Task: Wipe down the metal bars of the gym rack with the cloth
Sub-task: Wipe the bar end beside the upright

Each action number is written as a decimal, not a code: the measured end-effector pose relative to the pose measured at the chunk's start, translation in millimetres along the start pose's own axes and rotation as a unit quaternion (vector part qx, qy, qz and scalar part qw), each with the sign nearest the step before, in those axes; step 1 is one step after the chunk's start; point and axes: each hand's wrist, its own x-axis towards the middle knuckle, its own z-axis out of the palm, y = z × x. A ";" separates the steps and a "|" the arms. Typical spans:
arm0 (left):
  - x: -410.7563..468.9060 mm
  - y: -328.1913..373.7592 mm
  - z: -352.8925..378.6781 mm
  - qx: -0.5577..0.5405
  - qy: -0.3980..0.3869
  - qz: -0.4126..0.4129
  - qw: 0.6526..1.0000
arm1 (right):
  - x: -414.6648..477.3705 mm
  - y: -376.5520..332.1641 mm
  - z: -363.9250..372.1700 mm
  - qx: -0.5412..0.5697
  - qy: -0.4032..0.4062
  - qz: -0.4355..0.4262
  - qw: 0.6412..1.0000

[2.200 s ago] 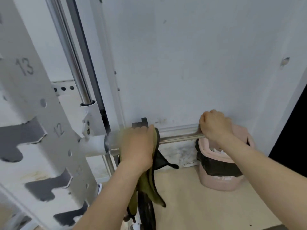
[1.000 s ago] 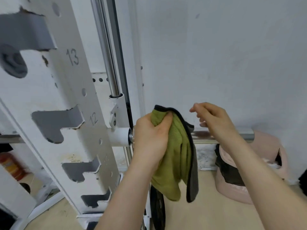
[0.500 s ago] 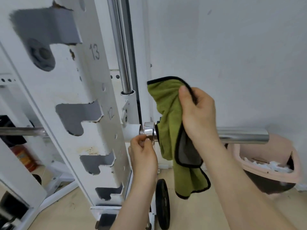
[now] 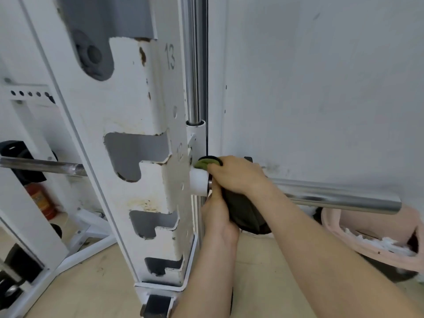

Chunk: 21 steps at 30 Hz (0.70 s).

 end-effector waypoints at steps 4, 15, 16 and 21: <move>-8.5 2.2 1.6 0.040 0.021 0.021 0.999 | 33.6 -2.9 -24.5 0.062 -0.153 0.047 0.985; -16.8 8.9 3.2 0.072 -0.002 -0.006 0.997 | -45.5 25.1 19.9 -0.017 0.159 -0.131 0.978; -23.4 10.1 4.6 0.066 0.006 -0.007 0.998 | -36.5 29.7 17.6 -0.025 0.148 -0.100 0.984; -46.4 6.2 -10.9 0.118 0.052 0.038 0.991 | 15.3 23.8 -10.4 0.052 0.005 0.025 0.998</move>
